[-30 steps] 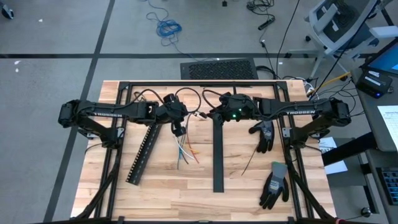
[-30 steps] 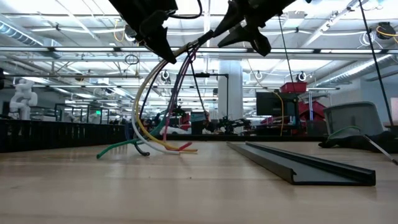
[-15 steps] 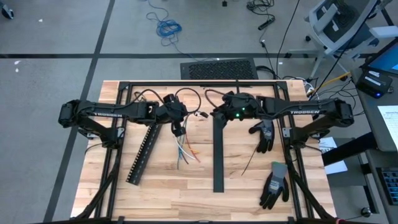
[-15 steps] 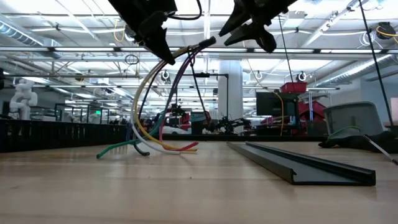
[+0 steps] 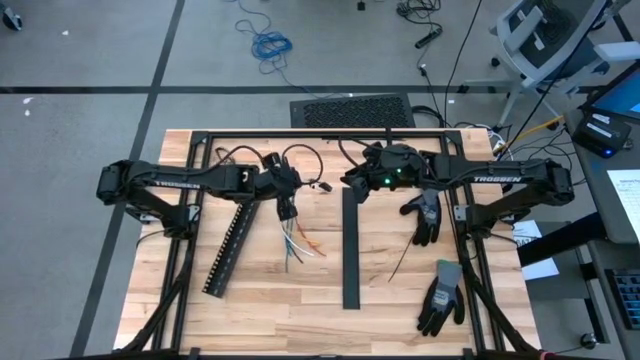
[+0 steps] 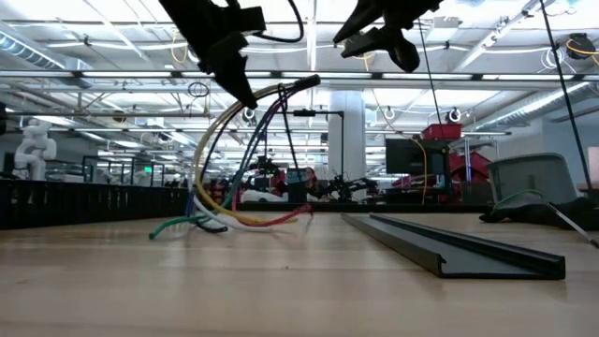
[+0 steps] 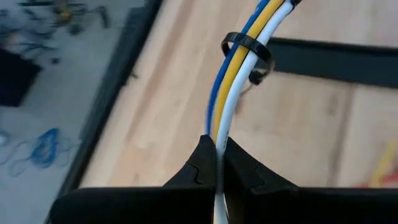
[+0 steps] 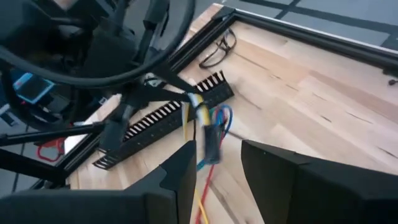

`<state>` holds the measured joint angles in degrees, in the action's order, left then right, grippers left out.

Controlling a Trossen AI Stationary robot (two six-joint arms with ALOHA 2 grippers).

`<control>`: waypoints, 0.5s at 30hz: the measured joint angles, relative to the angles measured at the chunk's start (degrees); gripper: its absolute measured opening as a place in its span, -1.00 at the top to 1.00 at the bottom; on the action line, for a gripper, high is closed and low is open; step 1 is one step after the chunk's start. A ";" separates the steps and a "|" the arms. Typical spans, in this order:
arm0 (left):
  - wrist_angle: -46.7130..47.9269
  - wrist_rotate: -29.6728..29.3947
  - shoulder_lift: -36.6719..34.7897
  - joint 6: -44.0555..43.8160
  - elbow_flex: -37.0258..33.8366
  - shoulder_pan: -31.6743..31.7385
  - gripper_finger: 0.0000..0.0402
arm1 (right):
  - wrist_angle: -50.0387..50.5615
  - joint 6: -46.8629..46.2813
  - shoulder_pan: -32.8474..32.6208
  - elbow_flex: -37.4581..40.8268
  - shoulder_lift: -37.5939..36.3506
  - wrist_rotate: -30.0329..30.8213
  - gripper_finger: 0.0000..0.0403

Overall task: Ziptie cables
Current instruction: Wrap the black zip tie around the cables

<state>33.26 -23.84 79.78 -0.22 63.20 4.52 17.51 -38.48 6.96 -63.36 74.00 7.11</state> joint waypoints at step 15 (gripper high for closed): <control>-18.77 1.83 15.51 -1.20 -0.02 2.40 0.95 | 10.68 -0.91 -1.15 0.03 -8.47 1.08 0.40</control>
<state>14.49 -22.02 95.29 -1.42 63.18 6.92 28.18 -39.39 5.81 -63.33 65.54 8.18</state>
